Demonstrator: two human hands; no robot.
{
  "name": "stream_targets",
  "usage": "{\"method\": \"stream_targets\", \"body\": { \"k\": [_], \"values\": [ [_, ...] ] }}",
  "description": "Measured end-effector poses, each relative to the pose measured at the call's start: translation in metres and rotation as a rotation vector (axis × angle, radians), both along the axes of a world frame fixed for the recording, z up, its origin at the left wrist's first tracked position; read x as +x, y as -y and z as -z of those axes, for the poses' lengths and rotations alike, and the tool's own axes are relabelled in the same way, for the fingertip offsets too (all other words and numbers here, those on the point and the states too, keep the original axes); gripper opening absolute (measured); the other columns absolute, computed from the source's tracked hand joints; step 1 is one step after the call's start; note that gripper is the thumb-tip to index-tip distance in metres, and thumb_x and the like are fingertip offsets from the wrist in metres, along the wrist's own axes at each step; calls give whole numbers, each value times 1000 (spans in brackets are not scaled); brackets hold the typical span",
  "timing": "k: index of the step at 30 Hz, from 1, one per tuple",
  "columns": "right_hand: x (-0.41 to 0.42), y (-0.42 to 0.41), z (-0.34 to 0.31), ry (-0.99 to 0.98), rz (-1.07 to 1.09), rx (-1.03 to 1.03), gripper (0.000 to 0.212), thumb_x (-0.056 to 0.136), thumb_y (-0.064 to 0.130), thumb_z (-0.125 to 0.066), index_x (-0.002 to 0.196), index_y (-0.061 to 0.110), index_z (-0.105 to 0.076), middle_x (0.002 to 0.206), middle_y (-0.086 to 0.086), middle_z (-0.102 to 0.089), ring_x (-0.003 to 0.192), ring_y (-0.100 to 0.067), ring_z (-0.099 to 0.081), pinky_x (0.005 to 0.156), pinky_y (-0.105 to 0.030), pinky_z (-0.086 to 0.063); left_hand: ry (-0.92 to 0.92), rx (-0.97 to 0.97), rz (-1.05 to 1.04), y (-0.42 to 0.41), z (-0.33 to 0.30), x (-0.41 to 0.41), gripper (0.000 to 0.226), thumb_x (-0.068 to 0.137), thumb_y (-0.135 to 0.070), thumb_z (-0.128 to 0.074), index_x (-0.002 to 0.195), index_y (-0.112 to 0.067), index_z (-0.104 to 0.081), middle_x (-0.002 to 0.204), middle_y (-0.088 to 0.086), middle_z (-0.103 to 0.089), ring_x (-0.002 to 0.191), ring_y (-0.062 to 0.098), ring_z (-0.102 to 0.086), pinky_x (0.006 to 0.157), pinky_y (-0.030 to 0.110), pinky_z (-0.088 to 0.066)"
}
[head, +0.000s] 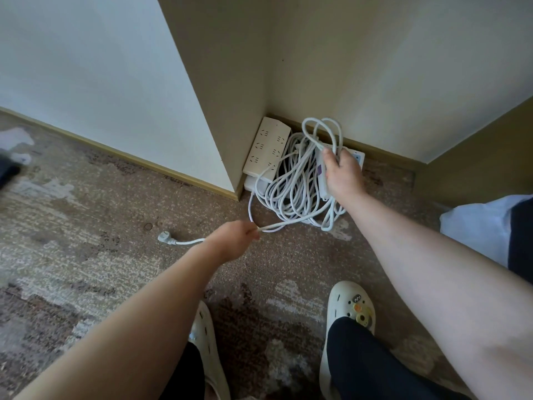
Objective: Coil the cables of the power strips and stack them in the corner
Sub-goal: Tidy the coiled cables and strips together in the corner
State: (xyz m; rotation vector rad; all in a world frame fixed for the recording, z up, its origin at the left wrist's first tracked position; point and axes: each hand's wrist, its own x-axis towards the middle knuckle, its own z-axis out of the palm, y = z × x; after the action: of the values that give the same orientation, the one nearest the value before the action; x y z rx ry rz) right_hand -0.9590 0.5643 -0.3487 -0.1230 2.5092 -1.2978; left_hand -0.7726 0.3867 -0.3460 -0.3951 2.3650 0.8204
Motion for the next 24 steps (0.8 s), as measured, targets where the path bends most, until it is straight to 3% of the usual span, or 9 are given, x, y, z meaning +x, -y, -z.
{"method": "stream_targets", "body": {
  "k": [3,7,12,16,18,20,22,24],
  "values": [
    [-2,-7,1,-6,-11,23,30,104,50,-40,85,30,-53,72,1,-52,60,-16,-49,55,-27,-37,-64,79,-117,26,-10,7,23,100,-34,-45,83,-34,-61,68,-7,-54,54,9,-46,51,25,-36],
    [-8,-11,-3,-51,40,48,34,104,49,-41,80,26,-49,69,6,-50,59,-11,-49,52,-27,-32,-100,79,-158,51,-17,21,20,99,-27,-47,86,-30,-62,71,-2,-56,60,13,-48,57,29,-40],
    [-7,-8,-6,-83,-56,106,40,103,49,-41,101,13,-59,84,-11,-64,75,-30,-62,64,-35,-47,-115,115,-223,69,-36,17,21,97,-23,-53,83,-28,-67,67,-4,-55,59,12,-46,57,27,-38],
    [-4,1,-10,-74,-221,193,36,100,53,-45,107,21,-60,77,-1,-60,59,-19,-55,52,-31,-44,-101,237,-22,29,-65,-18,21,94,-31,-57,77,-36,-68,67,-22,-65,60,-7,-56,63,20,-40],
    [0,5,-10,-17,-323,230,33,98,56,-49,102,26,-60,72,3,-55,52,-14,-49,46,-28,-41,-132,224,66,-2,-66,-33,19,94,-30,-55,81,-28,-70,76,-15,-69,72,-1,-61,66,22,-44],
    [5,7,-9,52,-361,209,34,95,59,-51,102,27,-61,72,1,-57,54,-17,-52,51,-32,-44,-211,148,43,-23,-60,-41,22,94,-25,-53,79,-20,-67,79,-4,-68,75,15,-62,66,30,-47],
    [6,7,-9,86,-369,187,39,94,62,-52,105,26,-63,80,-6,-64,65,-27,-62,62,-42,-52,-271,128,-73,-32,-52,-44,30,94,-22,-52,65,-23,-59,68,1,-62,64,19,-56,61,32,-45],
    [5,6,-9,117,-380,165,40,94,62,-52,103,25,-62,79,-6,-64,68,-26,-61,67,-42,-52,-297,158,-177,-37,-47,-47,33,94,-21,-52,62,-25,-56,61,-1,-58,54,13,-50,57,30,-43]
  ]
}}
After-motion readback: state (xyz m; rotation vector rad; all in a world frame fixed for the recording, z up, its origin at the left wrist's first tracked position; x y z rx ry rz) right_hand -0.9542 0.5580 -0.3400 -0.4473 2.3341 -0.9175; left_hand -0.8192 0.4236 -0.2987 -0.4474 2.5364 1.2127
